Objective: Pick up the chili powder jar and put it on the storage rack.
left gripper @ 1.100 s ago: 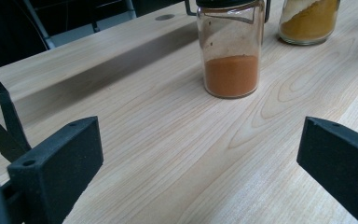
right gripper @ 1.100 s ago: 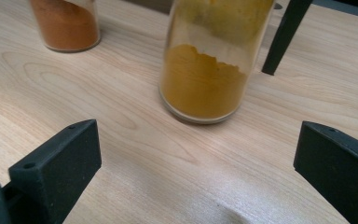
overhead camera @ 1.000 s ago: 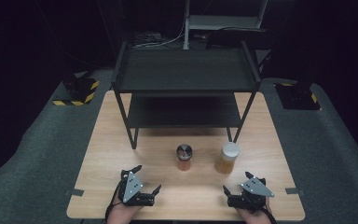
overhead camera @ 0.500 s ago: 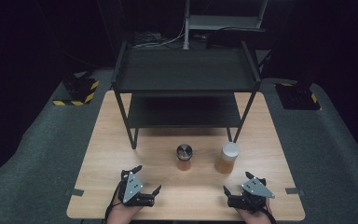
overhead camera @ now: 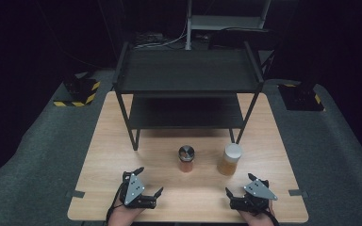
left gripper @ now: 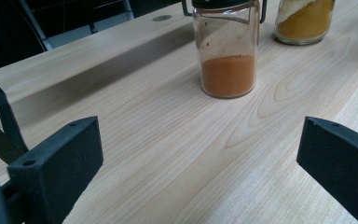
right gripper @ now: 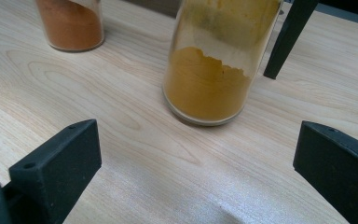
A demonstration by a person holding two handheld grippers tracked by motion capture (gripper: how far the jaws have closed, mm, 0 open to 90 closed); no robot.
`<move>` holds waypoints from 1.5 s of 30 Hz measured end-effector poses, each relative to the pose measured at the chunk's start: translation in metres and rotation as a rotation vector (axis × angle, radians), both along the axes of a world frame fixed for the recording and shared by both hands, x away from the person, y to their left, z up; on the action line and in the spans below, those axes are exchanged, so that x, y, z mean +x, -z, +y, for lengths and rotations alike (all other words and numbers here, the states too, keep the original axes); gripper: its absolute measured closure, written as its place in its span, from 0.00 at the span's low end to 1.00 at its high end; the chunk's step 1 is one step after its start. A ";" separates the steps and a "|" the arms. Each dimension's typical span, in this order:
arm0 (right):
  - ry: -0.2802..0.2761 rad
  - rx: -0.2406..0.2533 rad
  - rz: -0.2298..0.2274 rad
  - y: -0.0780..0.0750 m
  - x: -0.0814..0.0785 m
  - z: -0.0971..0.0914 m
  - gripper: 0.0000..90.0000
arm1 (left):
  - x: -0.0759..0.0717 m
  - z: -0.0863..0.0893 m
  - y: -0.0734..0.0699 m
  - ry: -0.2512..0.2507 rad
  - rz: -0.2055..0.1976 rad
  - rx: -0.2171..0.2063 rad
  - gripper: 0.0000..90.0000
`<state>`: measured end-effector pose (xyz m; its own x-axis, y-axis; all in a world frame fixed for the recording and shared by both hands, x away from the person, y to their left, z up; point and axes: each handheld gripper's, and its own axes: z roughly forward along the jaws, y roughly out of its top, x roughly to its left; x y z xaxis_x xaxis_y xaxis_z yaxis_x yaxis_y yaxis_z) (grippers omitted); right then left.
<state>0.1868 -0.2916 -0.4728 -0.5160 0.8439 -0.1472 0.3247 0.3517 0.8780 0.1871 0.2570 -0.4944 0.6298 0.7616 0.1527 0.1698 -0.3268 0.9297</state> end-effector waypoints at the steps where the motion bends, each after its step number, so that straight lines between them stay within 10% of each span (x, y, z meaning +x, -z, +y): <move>1: 0.000 0.000 0.000 0.000 0.000 0.000 0.00 | 0.000 0.000 0.000 0.001 0.000 0.000 0.01; 24: 0.001 -0.002 0.002 0.000 0.000 0.000 0.00 | 0.000 0.003 0.002 0.006 -0.006 -0.013 0.01; 28: 0.011 0.068 -0.022 0.002 -0.003 -0.009 0.01 | 0.008 0.021 0.005 0.046 0.016 -0.152 0.02; 29: 0.008 0.089 -0.092 -0.004 -0.007 -0.015 0.01 | 0.010 0.036 0.002 0.074 -0.087 -0.263 0.01; 30: 0.008 0.089 -0.092 -0.004 -0.007 -0.015 0.01 | 0.010 0.036 0.002 0.074 -0.087 -0.263 0.01; 33: 0.002 0.220 -0.299 -0.026 -0.004 -0.035 0.00 | 0.024 0.053 -0.024 0.130 -0.318 -0.339 0.01; 34: -0.012 0.310 -0.421 -0.048 0.011 -0.044 0.00 | 0.044 0.059 -0.059 0.149 -0.449 -0.365 0.01; 38: -0.066 0.474 -0.581 -0.089 0.057 -0.049 0.00 | 0.082 0.060 -0.115 0.142 -0.568 -0.424 0.03; 39: -0.075 0.498 -0.666 -0.114 0.091 -0.037 0.00 | 0.096 0.061 -0.131 0.147 -0.588 -0.432 0.03; 41: -0.071 0.523 -0.683 -0.125 0.111 -0.030 0.00 | 0.127 0.060 -0.156 0.163 -0.573 -0.461 0.03; 45: -0.020 0.536 -0.623 -0.143 0.156 -0.007 0.00 | 0.160 0.052 -0.170 0.166 -0.476 -0.543 0.03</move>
